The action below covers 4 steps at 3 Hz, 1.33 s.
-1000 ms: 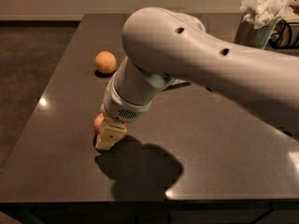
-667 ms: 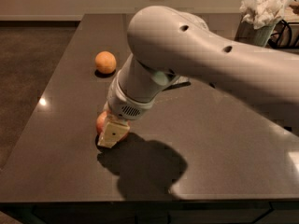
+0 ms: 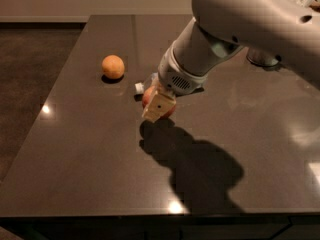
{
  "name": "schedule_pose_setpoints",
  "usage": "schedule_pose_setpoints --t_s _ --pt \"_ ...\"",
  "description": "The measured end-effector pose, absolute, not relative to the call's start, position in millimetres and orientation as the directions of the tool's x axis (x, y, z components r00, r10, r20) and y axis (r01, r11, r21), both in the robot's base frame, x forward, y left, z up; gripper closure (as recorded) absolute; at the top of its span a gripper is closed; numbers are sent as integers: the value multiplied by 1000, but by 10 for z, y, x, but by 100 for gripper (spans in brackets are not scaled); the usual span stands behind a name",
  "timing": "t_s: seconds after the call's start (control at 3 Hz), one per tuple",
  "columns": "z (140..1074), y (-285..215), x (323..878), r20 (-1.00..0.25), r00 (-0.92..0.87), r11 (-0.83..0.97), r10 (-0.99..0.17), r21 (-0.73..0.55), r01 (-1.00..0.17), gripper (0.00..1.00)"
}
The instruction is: Move apple near blue plastic bottle
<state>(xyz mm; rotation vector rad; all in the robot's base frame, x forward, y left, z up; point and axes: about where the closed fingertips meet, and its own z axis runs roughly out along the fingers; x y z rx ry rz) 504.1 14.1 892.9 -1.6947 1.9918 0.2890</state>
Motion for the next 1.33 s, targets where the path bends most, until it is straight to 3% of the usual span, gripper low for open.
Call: schedule_pose_setpoints --t_s 1.0,1.33 --pt "8802 -813 5701 -396 -428 540 -812 -234 -808 100" --pt "8649 -950 5630 -387 -546 644 -743 -194 -740 83"
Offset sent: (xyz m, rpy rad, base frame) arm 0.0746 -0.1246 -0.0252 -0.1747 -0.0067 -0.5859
